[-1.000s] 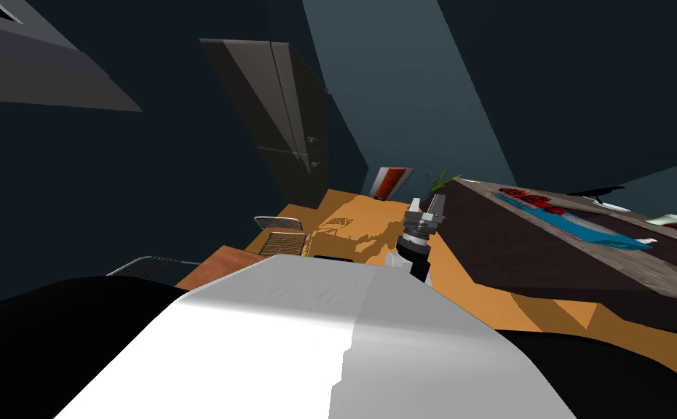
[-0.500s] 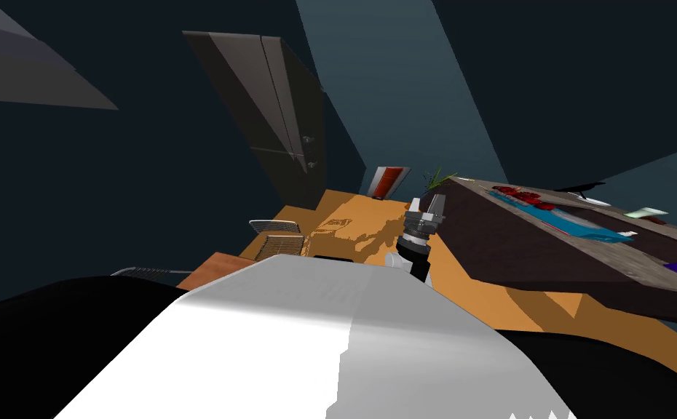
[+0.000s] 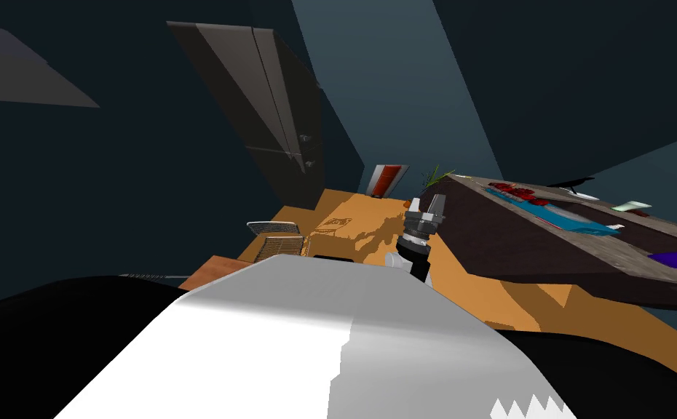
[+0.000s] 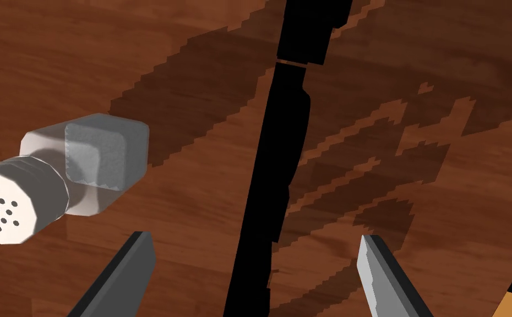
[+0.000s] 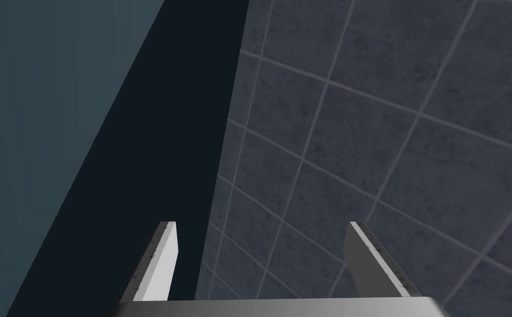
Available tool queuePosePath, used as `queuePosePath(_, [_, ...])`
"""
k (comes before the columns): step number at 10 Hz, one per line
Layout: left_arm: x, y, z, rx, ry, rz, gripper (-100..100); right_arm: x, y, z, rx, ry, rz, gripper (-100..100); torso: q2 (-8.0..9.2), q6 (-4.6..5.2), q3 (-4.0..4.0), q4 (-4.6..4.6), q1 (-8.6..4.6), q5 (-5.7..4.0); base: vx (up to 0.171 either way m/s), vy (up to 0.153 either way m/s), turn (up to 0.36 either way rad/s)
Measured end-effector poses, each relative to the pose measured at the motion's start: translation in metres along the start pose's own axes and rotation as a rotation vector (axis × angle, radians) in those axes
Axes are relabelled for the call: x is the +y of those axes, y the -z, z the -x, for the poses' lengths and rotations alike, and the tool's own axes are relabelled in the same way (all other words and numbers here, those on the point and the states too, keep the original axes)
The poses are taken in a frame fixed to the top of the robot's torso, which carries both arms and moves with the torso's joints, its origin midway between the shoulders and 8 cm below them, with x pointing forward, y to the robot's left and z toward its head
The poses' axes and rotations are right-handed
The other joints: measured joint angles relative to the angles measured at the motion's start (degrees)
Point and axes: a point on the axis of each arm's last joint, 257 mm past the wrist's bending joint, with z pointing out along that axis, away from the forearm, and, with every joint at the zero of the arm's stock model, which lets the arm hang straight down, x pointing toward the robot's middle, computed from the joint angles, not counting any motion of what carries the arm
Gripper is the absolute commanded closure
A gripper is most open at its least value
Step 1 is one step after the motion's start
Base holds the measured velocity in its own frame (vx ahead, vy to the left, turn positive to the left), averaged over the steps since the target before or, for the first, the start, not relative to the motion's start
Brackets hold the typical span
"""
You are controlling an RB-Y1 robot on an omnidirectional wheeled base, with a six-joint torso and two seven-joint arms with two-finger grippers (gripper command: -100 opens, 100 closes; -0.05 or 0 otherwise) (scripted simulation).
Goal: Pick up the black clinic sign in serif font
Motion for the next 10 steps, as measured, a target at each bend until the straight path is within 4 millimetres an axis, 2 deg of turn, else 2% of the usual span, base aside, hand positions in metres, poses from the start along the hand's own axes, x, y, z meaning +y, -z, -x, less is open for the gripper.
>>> queuePosePath(2, [0.0092, -0.0099, -0.0016, -0.001, 0.012, 0.0, -100, 0.0, 0.0, 0.0, 0.0, 0.0, 0.0, 0, 0.06, 0.0, 0.04, 0.01, 0.03, 0.01, -0.039, 0.041, -0.033])
queuePosePath(3, [0.0093, -0.0104, -0.0017, -0.001, 0.012, -0.001, 100, 0.0, 0.0, 0.0, 0.0, 0.0, 0.0, 0, -0.03, -0.02, -0.01, 0.0, -0.07, -0.01, -0.004, 0.005, 0.001])
queuePosePath(7, [0.014, -0.0114, -0.0008, -0.002, 0.019, 0.009, 100, 0.0, 0.0, 0.0, 0.0, 0.0, 0.0, 0, -0.12, 0.04, -0.07, -0.05, 0.1, -0.04, 0.0, -0.003, 0.002])
queuePosePath(8, [0.0138, -0.0114, -0.0007, -0.002, 0.018, 0.009, 0, 0.0, 0.0, 0.0, 0.0, 0.0, 0.0, 0, -0.11, 0.04, -0.07, -0.04, 0.11, -0.02, 0.0, 0.0, 0.0])
queuePosePath(9, [0.0135, -0.0113, -0.0004, -0.003, 0.019, 0.008, 100, 0.0, 0.0, 0.0, 0.0, 0.0, 0.0, 0, -0.1, 0.05, -0.06, -0.03, 0.12, -0.01, 0.047, -0.043, 0.074])
queuePosePath(10, [0.0056, -0.0043, 0.0013, -0.001, 0.008, 0.001, 100, 0.0, 0.0001, 0.0, 0.0, 0.0, 0.0, 0, -0.2, 0.0, -0.11, -0.04, -0.02, -0.06, 0.086, -0.082, 0.119])
